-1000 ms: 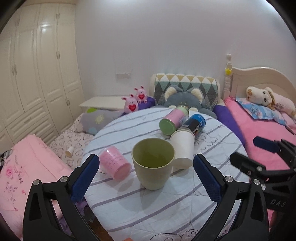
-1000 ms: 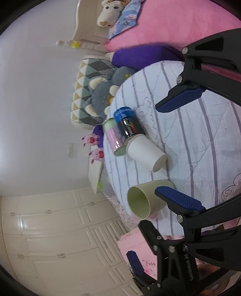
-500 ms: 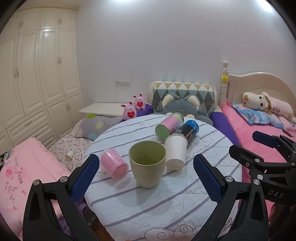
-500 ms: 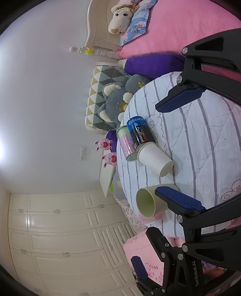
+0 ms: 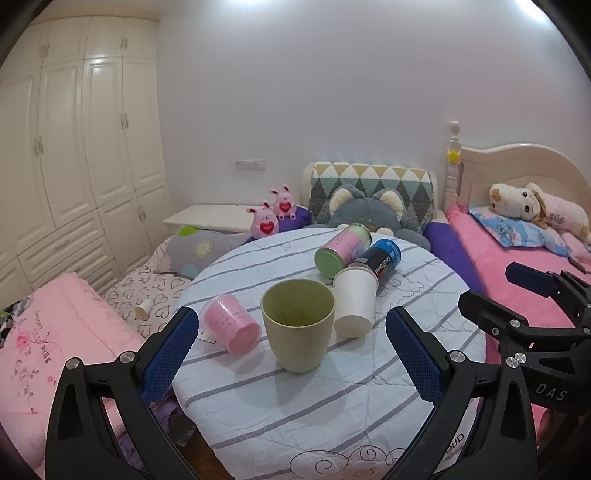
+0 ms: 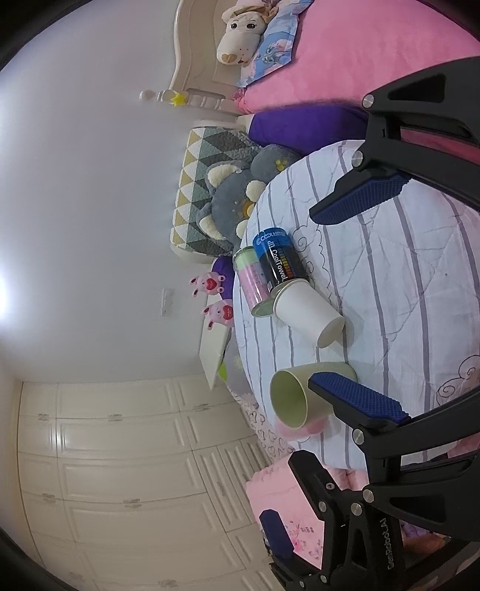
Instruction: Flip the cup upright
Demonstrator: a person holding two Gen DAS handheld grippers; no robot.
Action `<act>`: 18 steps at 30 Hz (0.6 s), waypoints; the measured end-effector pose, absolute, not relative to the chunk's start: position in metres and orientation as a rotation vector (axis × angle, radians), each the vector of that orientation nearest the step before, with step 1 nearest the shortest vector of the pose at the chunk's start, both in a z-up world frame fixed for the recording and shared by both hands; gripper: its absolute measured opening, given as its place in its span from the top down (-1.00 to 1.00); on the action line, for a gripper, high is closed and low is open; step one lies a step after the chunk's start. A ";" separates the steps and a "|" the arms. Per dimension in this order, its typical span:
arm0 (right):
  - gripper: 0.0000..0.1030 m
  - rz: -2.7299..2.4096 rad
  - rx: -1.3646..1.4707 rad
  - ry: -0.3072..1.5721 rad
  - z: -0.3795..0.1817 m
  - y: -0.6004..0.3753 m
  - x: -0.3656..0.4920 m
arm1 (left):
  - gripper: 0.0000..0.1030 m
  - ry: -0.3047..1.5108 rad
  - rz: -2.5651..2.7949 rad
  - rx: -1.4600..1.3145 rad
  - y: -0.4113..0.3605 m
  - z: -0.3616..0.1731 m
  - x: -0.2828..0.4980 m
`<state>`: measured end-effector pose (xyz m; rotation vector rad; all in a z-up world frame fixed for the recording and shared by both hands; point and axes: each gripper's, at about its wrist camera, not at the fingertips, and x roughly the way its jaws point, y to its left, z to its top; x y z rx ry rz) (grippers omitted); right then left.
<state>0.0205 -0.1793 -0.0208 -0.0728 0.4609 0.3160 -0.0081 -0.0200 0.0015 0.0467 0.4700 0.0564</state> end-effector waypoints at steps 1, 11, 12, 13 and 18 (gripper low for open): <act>-0.62 0.316 -0.072 0.459 -0.021 -0.180 0.020 | -0.99 0.470 0.056 0.045 -0.020 0.002 -0.008; -0.62 0.309 -0.074 0.449 -0.021 -0.181 0.015 | -0.99 0.449 0.065 0.040 -0.023 0.004 -0.010; -0.62 0.309 -0.072 0.450 -0.020 -0.181 0.015 | -0.99 0.450 0.065 0.038 -0.024 0.005 -0.010; -0.62 0.309 -0.072 0.449 -0.020 -0.181 0.014 | -0.99 0.446 0.066 0.037 -0.024 0.005 -0.011; -0.62 0.317 -0.071 0.431 -0.018 -0.183 0.014 | -0.99 0.436 0.069 0.041 -0.025 0.005 -0.012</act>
